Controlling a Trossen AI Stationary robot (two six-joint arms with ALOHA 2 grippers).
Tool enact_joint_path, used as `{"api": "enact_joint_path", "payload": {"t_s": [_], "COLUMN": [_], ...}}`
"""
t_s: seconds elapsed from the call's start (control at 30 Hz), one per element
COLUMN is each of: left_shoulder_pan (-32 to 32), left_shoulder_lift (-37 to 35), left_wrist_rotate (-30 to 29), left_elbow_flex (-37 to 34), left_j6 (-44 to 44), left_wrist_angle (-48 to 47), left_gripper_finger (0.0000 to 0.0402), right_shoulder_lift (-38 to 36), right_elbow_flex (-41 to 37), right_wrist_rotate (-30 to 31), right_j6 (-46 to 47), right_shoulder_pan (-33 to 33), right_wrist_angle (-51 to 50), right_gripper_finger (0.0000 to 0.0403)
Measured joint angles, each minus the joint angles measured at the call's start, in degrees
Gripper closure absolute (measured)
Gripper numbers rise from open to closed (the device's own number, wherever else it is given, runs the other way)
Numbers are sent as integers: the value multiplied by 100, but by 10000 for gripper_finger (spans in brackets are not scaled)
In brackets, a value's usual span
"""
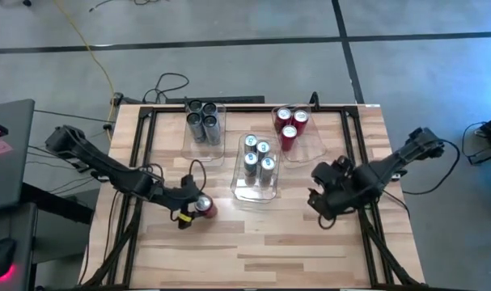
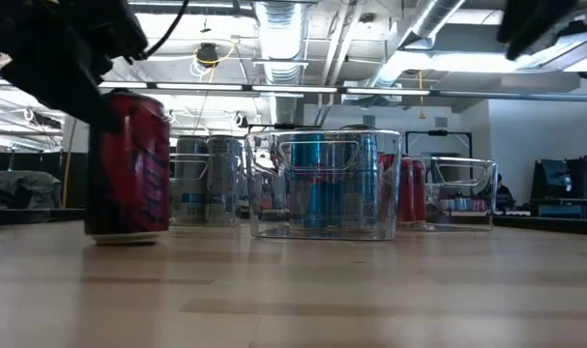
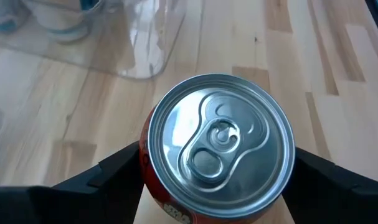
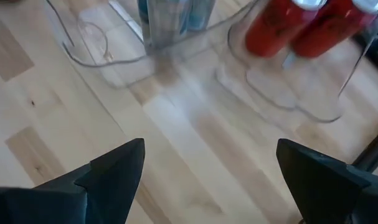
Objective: Sort soda cans
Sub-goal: Put the red-black soda can into the right transparent bin
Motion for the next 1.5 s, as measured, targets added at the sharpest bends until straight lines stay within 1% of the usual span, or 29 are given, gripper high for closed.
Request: {"api": "enact_joint_path", "payload": {"t_s": [0.1,0.2,0.3,0.53,0.8,0.93,1.1,1.17,1.27,1.4,1.5], "left_shoulder_pan": [138,338,542,897,969,970,968,967,966,919,867], "left_shoulder_lift": [318,677,1097,2231,3459,3941,4322,4357,4355,4355,4368], "left_wrist_rotate": [10,8,77,463,836,1082,1348,1415,1432,1526,1585], "left_elbow_flex": [146,314,633,1795,3162,3659,4060,4119,4122,4120,4107], "left_j6": [86,219,405,1153,1703,1739,1725,1727,1727,1799,1886], "left_wrist_angle": [230,421,503,416,384,436,454,457,448,415,354], "left_gripper_finger": [98,98,98,98,98,98,97,95,86,71,66], "right_shoulder_lift": [-30,-14,4,33,33,33,33,33,66,336,568], "right_elbow_flex": [-338,-504,-651,-931,-1249,-1434,-1719,-1861,-2019,-2027,-2027], "right_wrist_rotate": [-16,-8,-1,3,-12,-57,-154,-160,-162,-160,-195], "right_j6": [386,681,852,912,756,145,-1304,-1934,-2770,-3583,-3929], "right_shoulder_pan": [247,452,593,724,897,966,892,805,639,330,102], "right_wrist_angle": [160,247,433,1035,1677,2596,4203,4894,5662,6234,6648], "right_gripper_finger": [24,24,24,24,24,24,24,24,24,23,23]}}
